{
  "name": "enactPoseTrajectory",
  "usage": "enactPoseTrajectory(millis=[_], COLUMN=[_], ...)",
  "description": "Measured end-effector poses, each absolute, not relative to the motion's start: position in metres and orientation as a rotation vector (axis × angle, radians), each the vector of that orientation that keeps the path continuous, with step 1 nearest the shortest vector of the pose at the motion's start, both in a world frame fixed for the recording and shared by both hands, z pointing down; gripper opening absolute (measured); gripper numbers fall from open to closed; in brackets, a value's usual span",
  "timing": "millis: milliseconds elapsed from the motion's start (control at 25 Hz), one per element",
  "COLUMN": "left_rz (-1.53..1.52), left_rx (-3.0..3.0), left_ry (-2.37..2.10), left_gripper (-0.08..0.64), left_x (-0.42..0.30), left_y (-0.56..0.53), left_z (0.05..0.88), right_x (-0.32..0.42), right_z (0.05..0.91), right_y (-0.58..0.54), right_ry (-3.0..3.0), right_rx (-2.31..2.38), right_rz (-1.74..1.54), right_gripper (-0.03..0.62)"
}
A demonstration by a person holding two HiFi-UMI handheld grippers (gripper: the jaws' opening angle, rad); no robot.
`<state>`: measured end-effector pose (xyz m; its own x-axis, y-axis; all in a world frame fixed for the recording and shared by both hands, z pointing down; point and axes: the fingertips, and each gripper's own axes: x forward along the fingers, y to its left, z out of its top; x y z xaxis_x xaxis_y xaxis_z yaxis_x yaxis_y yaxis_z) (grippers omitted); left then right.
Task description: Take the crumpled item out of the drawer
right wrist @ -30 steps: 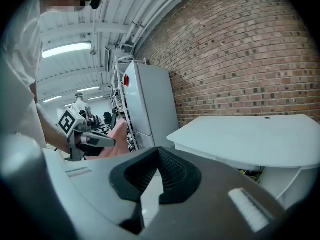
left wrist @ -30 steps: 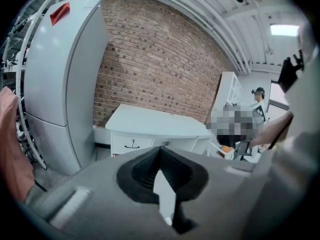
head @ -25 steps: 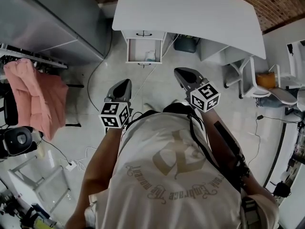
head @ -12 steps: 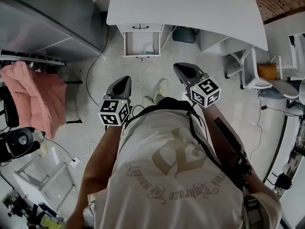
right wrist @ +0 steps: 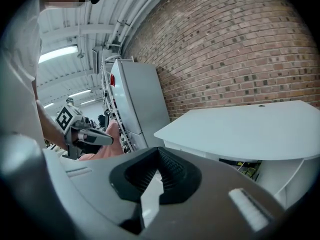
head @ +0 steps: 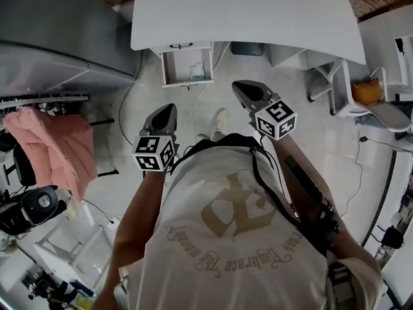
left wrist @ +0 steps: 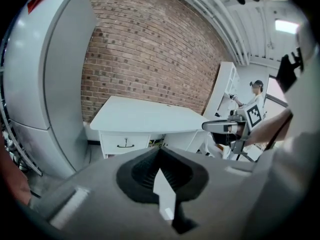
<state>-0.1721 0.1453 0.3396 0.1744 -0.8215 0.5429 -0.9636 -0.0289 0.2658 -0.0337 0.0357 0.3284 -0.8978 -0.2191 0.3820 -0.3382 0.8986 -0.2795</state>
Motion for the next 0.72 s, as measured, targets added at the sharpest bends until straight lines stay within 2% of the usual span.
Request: enactPoseTrajectory(millis=[320, 720], left_rz=[0.372, 0.407], left_rx=[1.903, 1.892], left_ry=[-1.653, -1.544], left_gripper=[0.003, 0.003], left_x=[-0.169, -0.170], left_y=[0.082, 0.058], left_z=[0.347, 0.381], right_x=[-0.041, -0.050], right_z=[0.348, 0.394], right_y=[-0.014, -0.038], right_ry=[-2.730, -2.665], right_rx=[0.404, 0.500], right_rz=[0.523, 0.596], right_gripper=[0.008, 0.009])
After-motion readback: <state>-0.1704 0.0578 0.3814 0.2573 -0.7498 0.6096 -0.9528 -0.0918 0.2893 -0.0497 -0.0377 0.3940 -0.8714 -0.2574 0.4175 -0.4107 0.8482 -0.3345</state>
